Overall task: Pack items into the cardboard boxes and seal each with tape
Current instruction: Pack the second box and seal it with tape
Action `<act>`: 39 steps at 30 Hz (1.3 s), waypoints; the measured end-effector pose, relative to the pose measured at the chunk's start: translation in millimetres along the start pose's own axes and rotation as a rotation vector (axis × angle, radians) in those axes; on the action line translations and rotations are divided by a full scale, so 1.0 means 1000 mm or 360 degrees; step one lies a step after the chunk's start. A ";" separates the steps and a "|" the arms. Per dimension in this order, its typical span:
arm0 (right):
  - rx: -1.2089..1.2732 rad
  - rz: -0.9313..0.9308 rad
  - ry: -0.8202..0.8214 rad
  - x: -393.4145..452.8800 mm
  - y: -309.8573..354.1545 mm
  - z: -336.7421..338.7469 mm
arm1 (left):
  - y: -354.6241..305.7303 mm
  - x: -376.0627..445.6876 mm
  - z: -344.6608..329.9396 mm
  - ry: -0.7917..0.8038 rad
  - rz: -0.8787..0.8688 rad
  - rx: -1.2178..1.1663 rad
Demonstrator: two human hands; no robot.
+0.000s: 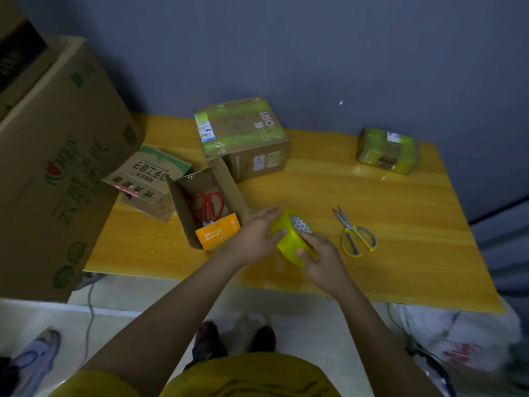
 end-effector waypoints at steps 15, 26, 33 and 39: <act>0.0191 0.0131 -0.0016 -0.006 0.027 0.014 | 0.009 0.018 0.028 -0.0126 0.0386 -0.0369; 0.0306 0.0140 -0.0048 -0.010 0.028 0.022 | 0.025 0.023 0.035 -0.0173 0.0584 -0.0654; 0.0540 0.0083 -0.0043 -0.015 0.030 0.023 | 0.024 0.018 0.046 -0.0202 0.0463 -0.0577; 0.0778 0.0012 0.0016 -0.023 0.041 0.010 | 0.033 0.006 0.050 -0.0223 0.0496 -0.0579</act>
Point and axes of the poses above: each hand's wrist, its own x-axis towards the middle knuckle, its own z-axis out of the back of the hand, y = z × x, the point moved 9 cm from there along x, towards the middle knuckle, and after that the axes turned 6 degrees about -y, right-handed, at the moved point
